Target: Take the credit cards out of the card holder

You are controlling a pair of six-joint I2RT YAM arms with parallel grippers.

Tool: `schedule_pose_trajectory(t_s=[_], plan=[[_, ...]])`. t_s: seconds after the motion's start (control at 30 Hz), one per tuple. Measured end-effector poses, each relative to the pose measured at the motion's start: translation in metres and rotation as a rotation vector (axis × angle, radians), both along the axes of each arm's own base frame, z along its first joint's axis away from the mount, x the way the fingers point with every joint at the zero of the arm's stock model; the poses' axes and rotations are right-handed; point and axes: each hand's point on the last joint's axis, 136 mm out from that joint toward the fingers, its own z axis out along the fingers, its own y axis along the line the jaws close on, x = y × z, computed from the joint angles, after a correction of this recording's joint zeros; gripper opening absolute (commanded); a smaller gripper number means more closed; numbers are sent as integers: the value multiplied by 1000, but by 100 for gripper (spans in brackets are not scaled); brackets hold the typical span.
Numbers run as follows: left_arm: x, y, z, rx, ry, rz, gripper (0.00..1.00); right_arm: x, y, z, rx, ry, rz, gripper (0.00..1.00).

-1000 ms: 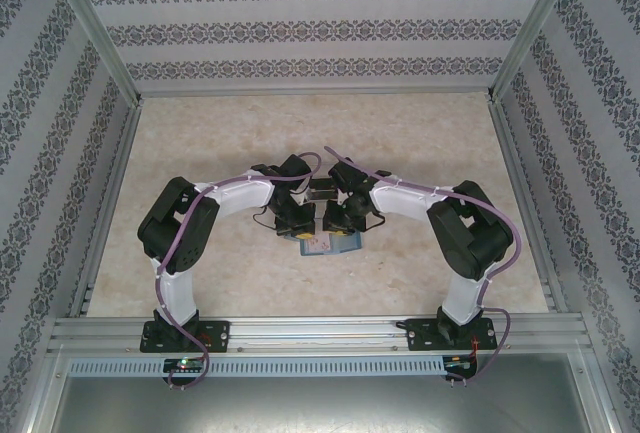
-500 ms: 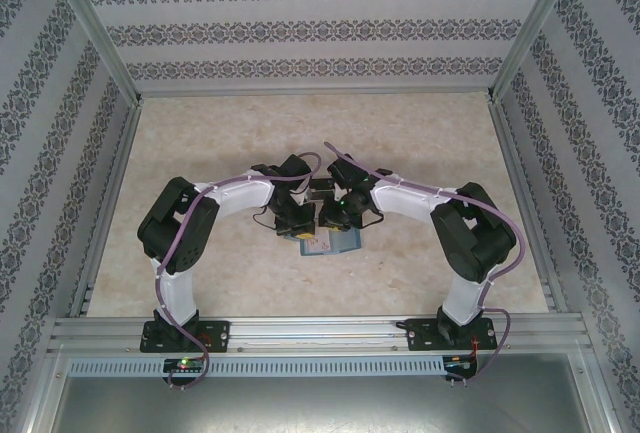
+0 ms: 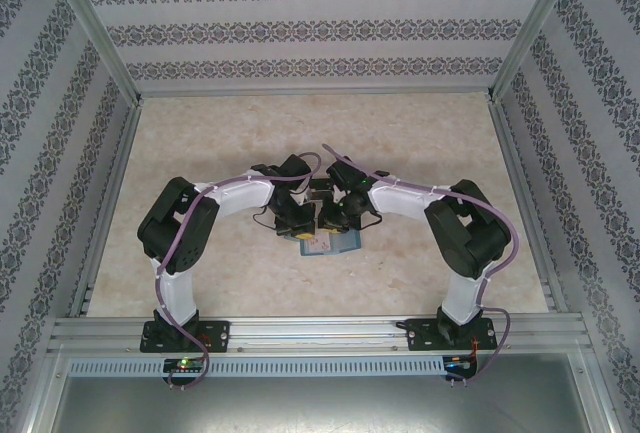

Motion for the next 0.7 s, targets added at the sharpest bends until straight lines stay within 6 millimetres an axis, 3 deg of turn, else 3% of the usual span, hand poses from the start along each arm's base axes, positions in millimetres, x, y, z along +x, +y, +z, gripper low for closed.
schedule_pose_trajectory(t_s=[0.7], plan=[[1, 0, 7, -6, -15, 1, 0, 1, -9, -2, -74, -21, 14, 23]])
